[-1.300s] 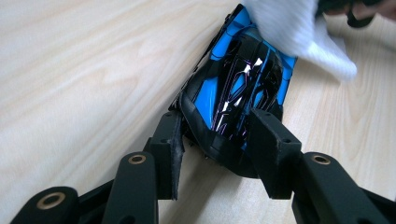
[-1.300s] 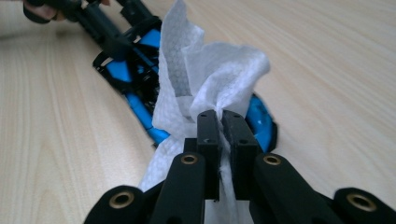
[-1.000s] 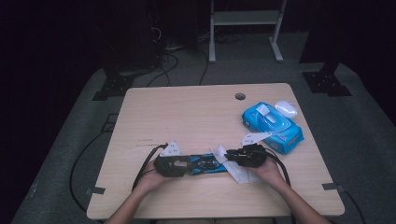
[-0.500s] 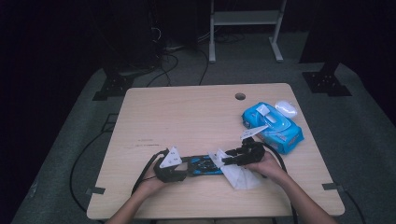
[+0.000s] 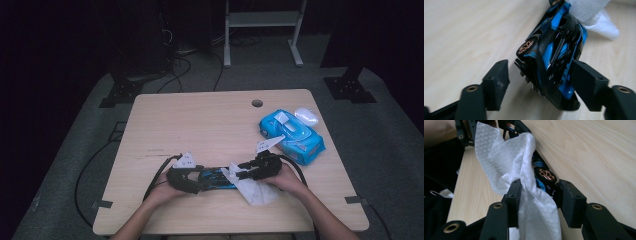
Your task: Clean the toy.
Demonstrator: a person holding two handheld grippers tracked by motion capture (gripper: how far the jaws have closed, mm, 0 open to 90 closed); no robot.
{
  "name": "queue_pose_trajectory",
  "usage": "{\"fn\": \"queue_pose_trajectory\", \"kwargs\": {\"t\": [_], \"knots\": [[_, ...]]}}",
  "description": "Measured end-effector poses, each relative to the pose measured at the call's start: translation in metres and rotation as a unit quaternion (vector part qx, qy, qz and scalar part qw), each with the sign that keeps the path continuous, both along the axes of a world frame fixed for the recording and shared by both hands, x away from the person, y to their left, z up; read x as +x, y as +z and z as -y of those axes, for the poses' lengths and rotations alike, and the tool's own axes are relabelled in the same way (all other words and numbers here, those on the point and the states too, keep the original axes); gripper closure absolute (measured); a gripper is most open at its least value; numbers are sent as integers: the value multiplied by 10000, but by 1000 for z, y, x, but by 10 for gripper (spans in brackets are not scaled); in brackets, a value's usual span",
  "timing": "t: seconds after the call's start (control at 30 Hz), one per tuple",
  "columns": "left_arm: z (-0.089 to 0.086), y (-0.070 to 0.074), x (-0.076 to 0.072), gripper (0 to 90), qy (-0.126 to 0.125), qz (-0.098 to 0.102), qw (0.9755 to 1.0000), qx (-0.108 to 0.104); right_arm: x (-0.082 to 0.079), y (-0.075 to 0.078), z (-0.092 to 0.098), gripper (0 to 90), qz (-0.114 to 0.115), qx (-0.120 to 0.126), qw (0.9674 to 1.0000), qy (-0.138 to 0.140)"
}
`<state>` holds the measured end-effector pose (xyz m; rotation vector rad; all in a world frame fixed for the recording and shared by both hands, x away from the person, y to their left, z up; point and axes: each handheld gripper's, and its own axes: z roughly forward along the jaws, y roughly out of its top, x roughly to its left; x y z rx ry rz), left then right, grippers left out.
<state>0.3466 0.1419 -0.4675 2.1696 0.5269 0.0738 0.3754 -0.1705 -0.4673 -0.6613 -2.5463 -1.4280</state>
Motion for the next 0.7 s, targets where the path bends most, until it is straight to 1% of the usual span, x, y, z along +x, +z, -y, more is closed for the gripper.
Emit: {"fn": "queue_pose_trajectory", "kwargs": {"t": [0.03, 0.07, 0.1, 0.17, 0.23, 0.27, 0.33, 0.37, 0.4, 0.43, 0.47, 0.5, 0.53, 0.57, 0.63, 0.7], "knots": [[1, -2, 2, 298, -123, -39, 9999, -90, -1, 1, 0, 556, 60, -24, 10000, 9], [1, -2, 2, 351, -281, -2, 9995, -130, -2, 2, -1, 557, 102, -50, 9999, 12], [2, -2, 2, 369, -321, 91, 9994, -105, -2, 2, -1, 561, 129, -64, 9999, -18], [4, 1, 2, 379, -348, 296, 9989, 40, -2, 4, 0, 571, 182, -49, 9998, -76], [4, 4, 3, 403, -346, 516, 9980, 153, -1, 5, 1, 576, 326, -36, 9993, -169], [5, 5, 3, 405, -316, 615, 9973, 230, -1, 6, 1, 575, 385, -68, 9990, -222], [7, 6, 3, 406, -231, 925, 9948, 366, 0, 7, -1, 568, 515, -122, 9980, -351], [7, 6, 3, 410, -175, 962, 9945, 371, 0, 8, -2, 563, 637, -163, 9969, -434], [8, 7, 3, 416, -94, 1055, 9933, 468, 0, 9, -3, 557, 690, -210, 9962, -495], [10, 7, 1, 417, -44, 1183, 9915, 544, 0, 9, -4, 551, 768, -238, 9950, -586], [12, 7, -1, 418, -10, 1272, 9901, 595, 0, 10, -5, 544, 819, -274, 9941, -663], [12, 7, -2, 426, -21, 1331, 9890, 638, -1, 11, -5, 536, 860, -322, 9931, -730], [12, 7, -4, 434, -31, 1388, 9883, 637, -1, 11, -5, 531, 886, -362, 9923, -789], [11, 6, -5, 438, -28, 1398, 9883, 606, -2, 12, -5, 527, 935, -407, 9914, -817], [9, 5, -7, 444, -40, 1359, 9892, 546, -5, 13, -4, 524, 965, -456, 9905, -869], [8, 4, -7, 451, -75, 1322, 9896, 558, -10, 15, -4, 525, 1015, -546, 9893, -899]]}}
